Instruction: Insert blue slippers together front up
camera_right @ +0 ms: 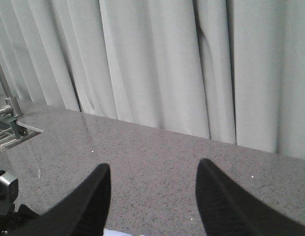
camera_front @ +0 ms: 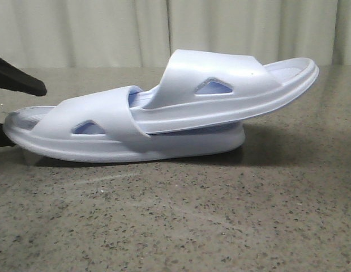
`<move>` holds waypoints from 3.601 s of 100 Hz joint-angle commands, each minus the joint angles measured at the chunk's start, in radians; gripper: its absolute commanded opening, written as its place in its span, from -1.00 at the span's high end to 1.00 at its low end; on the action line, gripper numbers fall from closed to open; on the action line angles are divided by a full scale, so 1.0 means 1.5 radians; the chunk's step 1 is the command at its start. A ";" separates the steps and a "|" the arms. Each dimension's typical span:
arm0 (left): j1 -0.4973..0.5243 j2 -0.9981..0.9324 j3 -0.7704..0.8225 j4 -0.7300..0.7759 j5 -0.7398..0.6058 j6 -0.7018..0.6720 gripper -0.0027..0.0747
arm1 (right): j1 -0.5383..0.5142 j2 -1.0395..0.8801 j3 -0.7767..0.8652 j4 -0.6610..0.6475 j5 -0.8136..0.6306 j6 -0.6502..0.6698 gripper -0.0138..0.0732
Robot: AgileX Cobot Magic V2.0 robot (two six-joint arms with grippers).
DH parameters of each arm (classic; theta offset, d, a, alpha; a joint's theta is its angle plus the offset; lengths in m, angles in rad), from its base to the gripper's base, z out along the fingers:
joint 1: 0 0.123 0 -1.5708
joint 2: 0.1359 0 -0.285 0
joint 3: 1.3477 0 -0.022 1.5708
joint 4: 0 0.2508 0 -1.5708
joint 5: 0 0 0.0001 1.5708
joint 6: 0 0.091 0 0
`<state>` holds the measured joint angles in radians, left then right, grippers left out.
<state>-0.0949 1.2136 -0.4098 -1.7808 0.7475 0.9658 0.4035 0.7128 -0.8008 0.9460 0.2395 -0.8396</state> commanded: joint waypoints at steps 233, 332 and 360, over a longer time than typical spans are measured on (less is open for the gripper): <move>-0.003 -0.663 0.129 0.068 -0.428 0.359 0.03 | -0.194 -0.350 0.363 -0.075 -0.172 -0.063 0.21; -0.003 -0.663 0.129 0.068 -0.421 0.359 0.89 | -0.194 -0.350 0.363 -0.075 -0.170 -0.063 0.93; -0.003 -0.663 0.132 0.068 -0.421 0.359 0.89 | -0.194 -0.350 0.363 -0.075 -0.170 -0.063 0.93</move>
<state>-0.0949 0.2122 -0.1886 -1.6651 0.0951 1.5026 0.1183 0.1787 -0.2305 0.8411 0.0349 -0.9140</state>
